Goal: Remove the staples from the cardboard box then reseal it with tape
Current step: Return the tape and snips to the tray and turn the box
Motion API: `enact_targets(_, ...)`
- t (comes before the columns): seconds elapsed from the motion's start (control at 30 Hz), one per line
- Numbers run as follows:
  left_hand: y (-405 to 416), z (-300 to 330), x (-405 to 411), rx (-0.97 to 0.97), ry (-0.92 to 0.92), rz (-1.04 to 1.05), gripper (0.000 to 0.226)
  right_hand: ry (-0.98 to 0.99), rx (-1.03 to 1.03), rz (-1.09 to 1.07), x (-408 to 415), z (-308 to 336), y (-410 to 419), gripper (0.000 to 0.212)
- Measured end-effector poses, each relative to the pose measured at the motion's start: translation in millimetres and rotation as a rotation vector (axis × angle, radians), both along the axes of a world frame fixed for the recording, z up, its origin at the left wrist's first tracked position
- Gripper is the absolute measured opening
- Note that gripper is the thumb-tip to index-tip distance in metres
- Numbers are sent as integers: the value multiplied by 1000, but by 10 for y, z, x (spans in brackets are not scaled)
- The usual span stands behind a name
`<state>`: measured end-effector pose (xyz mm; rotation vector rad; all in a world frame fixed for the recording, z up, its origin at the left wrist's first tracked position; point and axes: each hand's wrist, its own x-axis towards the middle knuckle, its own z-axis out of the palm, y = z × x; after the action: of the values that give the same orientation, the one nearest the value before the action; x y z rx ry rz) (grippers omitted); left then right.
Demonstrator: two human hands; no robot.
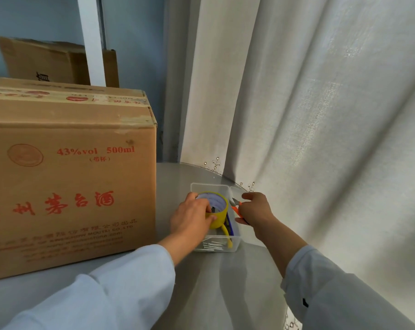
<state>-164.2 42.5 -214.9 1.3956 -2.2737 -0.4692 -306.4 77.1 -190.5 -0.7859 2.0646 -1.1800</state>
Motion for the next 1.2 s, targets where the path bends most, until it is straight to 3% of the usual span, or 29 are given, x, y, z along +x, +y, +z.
enact_targets(0.27,-2,-18,7,62,65,-18,31,170,32,231,117,70,46,58)
enact_targets(0.4,3,57,112,83,36,-84,46,260,-16,90,-10,8,183,58)
enact_targets(0.53,0,91,157,213,-86,-120,61,335,227,-60,-202,-104,336,53)
enact_targets(0.63,86,98,152,319,-81,-122,71,208,310,-68,-252,-174,451,45)
enact_targets(0.8,120,88,225,438,129,-101,80,259,35,-266,-240,65,552,51)
enact_targets(0.9,148,76,280,494,216,-88,81,324,-206,-316,-53,360,533,43)
enact_targets(1.03,252,117,354,503,268,-103,68,434,-349,-32,378,429,433,34)
enact_targets(1.2,267,133,620,475,199,-59,59,796,5,456,764,-51,473,44)
